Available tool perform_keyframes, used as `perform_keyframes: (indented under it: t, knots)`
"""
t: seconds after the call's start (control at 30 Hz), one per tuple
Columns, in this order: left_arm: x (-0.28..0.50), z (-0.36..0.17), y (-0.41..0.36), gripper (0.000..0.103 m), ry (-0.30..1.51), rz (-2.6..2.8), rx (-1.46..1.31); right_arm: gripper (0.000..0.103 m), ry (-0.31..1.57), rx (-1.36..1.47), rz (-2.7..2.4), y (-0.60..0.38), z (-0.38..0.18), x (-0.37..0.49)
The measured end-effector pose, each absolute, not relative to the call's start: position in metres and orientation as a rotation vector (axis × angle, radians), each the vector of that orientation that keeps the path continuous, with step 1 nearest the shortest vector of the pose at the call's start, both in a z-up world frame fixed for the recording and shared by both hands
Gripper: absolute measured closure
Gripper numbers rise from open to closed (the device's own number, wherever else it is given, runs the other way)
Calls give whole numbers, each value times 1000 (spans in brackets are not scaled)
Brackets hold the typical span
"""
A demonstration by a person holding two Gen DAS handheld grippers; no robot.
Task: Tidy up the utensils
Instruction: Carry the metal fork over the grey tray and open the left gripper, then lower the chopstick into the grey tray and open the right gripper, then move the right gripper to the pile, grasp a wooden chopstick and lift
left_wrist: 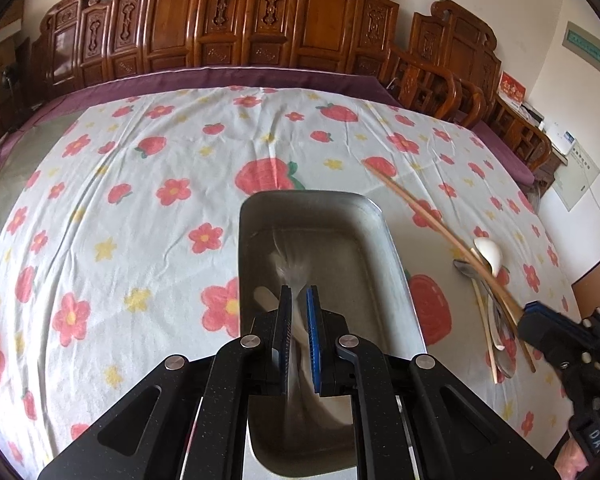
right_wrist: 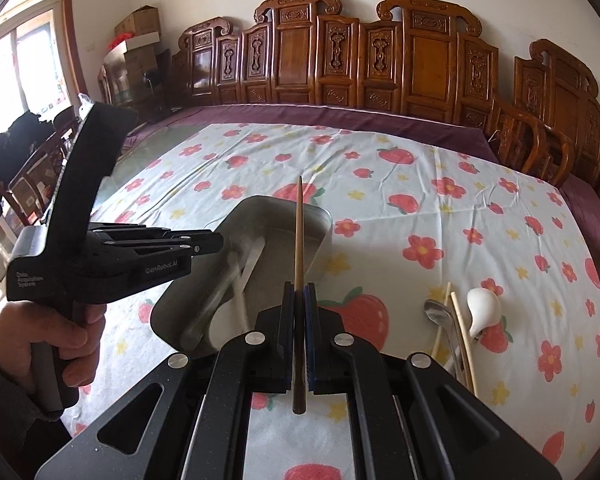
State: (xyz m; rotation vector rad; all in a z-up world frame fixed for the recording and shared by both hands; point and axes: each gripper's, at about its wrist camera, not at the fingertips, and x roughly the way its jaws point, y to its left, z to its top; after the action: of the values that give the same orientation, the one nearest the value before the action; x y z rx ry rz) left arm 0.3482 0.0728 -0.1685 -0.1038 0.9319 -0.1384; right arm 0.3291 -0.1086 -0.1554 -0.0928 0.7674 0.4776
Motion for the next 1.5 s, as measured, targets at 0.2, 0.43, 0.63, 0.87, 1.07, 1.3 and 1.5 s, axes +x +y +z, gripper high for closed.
perform_keyframes:
  t: [0.2,0.43,0.63,0.87,1.07,1.3,1.5]
  knots:
    - [342,-154,86,96,889,-106,-64,97,782,-100,490,-88,-164,329]
    - [340,-141,109,96,860,-77,-57,97,821,-96,497,-61,-181,336]
    - [340,-136,123,96,851,-61,-66,97,851,-80,477,-51,-192,347]
    - [340,-134,126,96,847,-63,-65,96,863,-43,521,-49,-194,351]
    - [338,-131,117,96,846,-87,-48,96,845,-41,538,-62,-183,344]
    - [330,-130,97,96,836,-139,-27,96,821,-70,479,-107,-169,327]
    - [320,-132,67,96,833,-210,4,96,815,-50,403,-155,-161,316]
